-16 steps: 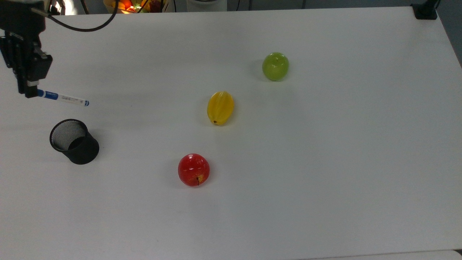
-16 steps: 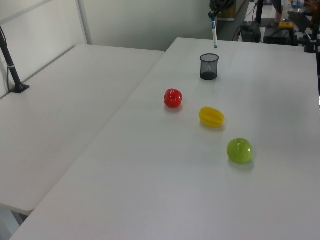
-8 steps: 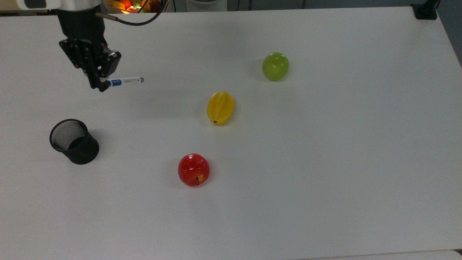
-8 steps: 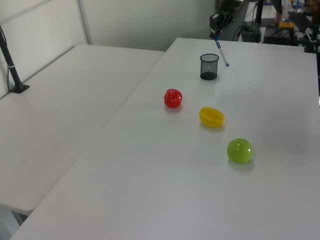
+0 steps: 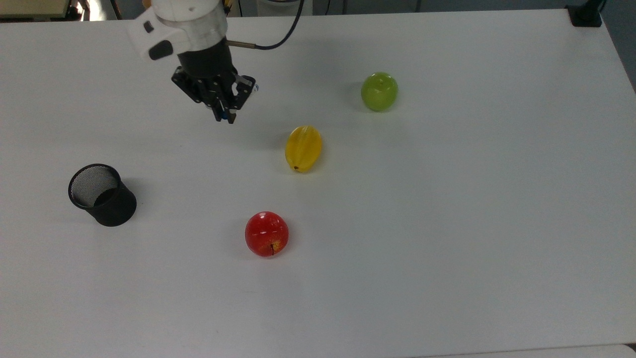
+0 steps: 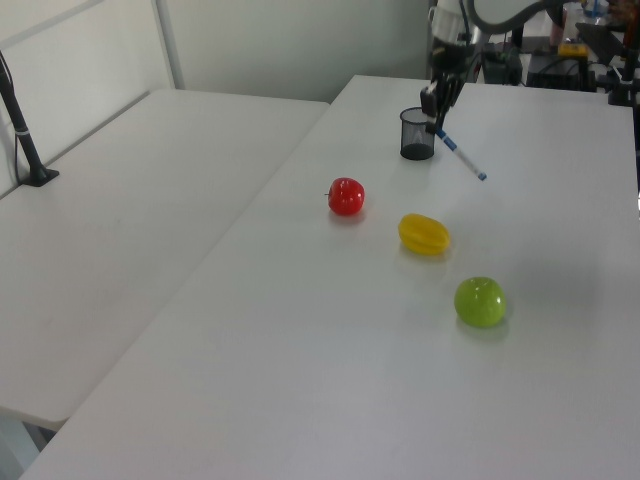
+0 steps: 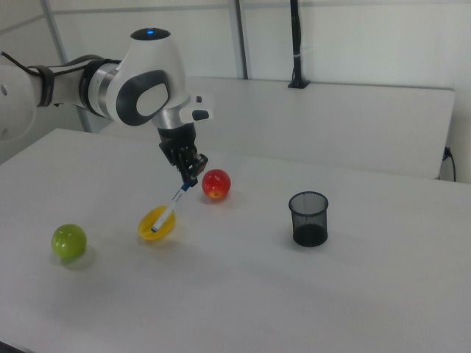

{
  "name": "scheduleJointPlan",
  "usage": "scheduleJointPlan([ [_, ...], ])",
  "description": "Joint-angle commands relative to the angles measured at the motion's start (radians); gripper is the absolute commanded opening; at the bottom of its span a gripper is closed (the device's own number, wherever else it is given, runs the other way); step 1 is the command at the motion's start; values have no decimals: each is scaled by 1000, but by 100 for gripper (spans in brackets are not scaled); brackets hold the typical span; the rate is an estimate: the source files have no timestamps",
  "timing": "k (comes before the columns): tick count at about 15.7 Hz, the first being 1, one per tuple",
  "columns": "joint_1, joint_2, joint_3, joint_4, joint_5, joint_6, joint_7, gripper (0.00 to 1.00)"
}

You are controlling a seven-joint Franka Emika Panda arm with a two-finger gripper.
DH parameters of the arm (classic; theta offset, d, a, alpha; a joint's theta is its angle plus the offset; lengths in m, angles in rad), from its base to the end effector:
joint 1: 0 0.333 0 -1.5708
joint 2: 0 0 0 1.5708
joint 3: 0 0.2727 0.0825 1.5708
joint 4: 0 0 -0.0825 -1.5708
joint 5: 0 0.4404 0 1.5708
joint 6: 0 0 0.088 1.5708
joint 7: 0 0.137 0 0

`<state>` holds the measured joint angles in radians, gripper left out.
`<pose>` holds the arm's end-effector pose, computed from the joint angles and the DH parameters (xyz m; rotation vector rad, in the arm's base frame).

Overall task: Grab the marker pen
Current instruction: 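Carry the marker toward the yellow starfruit and lower it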

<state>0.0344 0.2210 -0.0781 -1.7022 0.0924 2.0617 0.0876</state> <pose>0.6880 -0.0206 0.3835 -3.0533 0.2542 -0.2115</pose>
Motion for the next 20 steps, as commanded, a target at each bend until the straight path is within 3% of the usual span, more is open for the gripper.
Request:
scheduleJointPlan([
  [1, 61, -14, -14, -66, -5, -49, -48, 2],
  [6, 82, 24, 21, -108, -22, -103, -140, 5],
  [12, 84, 60, 67, -145, -45, -104, -132, 5],
  [15, 84, 83, 77, -145, -45, -104, -127, 15],
  [20, 84, 103, 87, -142, -45, -101, -124, 22],
])
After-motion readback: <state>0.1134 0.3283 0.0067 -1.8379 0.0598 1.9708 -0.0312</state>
